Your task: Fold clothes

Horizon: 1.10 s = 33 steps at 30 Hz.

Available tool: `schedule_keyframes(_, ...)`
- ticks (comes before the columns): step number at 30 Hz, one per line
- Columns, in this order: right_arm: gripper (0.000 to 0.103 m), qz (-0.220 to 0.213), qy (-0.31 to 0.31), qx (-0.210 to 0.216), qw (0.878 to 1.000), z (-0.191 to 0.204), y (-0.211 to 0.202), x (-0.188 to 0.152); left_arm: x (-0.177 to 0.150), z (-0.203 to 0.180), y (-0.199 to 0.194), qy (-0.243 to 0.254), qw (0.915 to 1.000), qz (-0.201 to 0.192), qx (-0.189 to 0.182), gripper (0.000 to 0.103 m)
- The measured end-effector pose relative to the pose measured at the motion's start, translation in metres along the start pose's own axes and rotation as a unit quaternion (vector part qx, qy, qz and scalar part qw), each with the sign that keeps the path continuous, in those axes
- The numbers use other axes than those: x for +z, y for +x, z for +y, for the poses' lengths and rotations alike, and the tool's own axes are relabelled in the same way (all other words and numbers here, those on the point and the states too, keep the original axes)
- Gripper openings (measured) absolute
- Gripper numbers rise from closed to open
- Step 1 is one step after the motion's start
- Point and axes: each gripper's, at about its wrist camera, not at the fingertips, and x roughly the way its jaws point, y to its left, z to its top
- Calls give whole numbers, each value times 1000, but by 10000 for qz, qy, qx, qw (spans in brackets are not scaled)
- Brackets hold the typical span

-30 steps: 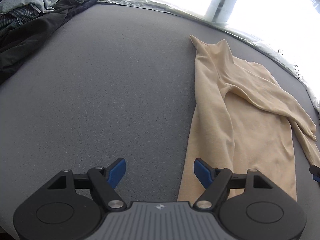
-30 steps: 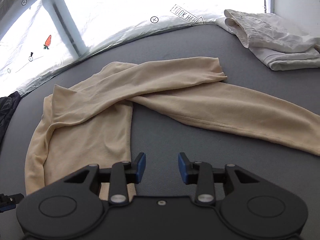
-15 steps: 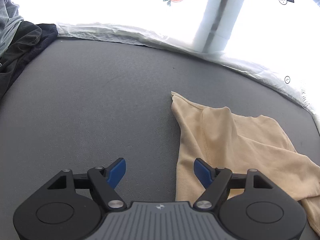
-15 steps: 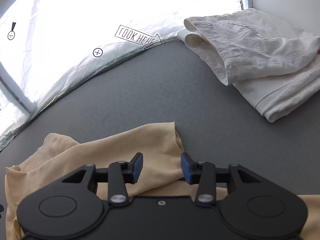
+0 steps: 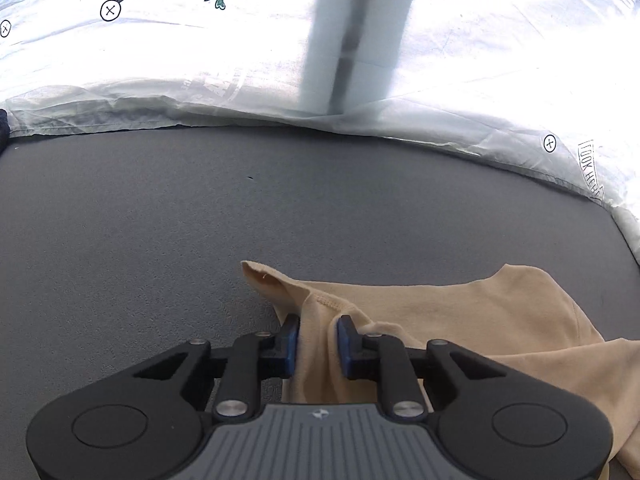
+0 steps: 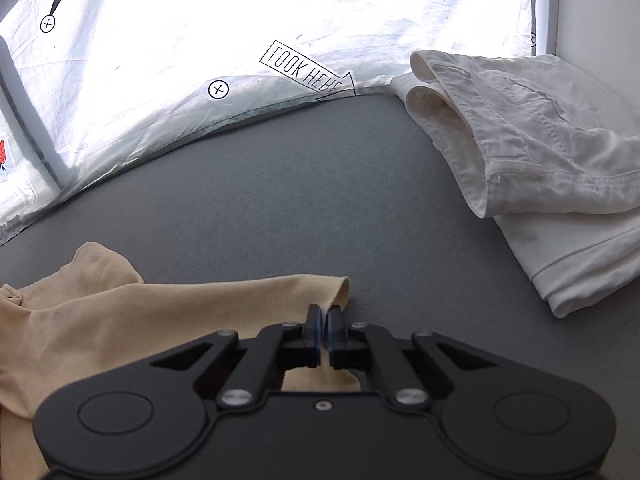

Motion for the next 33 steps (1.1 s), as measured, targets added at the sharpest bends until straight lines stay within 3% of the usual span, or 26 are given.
schedule_keyframes(6,2,-849,-22,-171,9962,-3,-34,27,9,4,-21,-208,9984,-508,-111,8)
schedule_keyframes(8,2,-1008,25,-317,9944,-11,-39,36,12,8,-19,-300,9983,-496,-95,3)
schedule_keyframes(13,3,-441,-28,-452,9980,-23,-14,34,3,7,1,-298,9992,-232,85,5)
schedule_keyframes(17,11,-57,-121,-665,9977,-21,2,21,-2,7,3,-342,9988,-261,215,9)
schedule_keyframes(18,16,-31,-28,-683,9977,-23,4,18,-3,9,3,-404,9986,-259,227,13)
schedule_keyframes(20,41,-37,311,-637,9975,-32,5,12,-2,12,3,-429,9983,-235,311,25)
schedule_keyframes(26,52,-123,1005,-362,9942,-46,9,6,-3,21,-12,-588,9968,-166,507,62)
schedule_keyframes(27,50,-154,1036,-327,9940,-46,10,6,-5,22,-16,-661,9960,-159,576,70)
schedule_keyframes(28,40,-165,1053,-281,9939,-46,10,6,-7,23,-20,-733,9951,-152,645,73)
schedule_keyframes(29,22,-145,1050,-241,9941,-44,11,5,-10,24,-24,-802,9942,-146,707,77)
schedule_keyframes(31,5,-110,1012,-275,9944,-39,12,5,-18,30,-34,-913,9929,-130,748,79)
schedule_keyframes(33,4,-189,1065,-184,9940,-36,6,4,-27,36,-45,-1018,9918,-115,767,81)
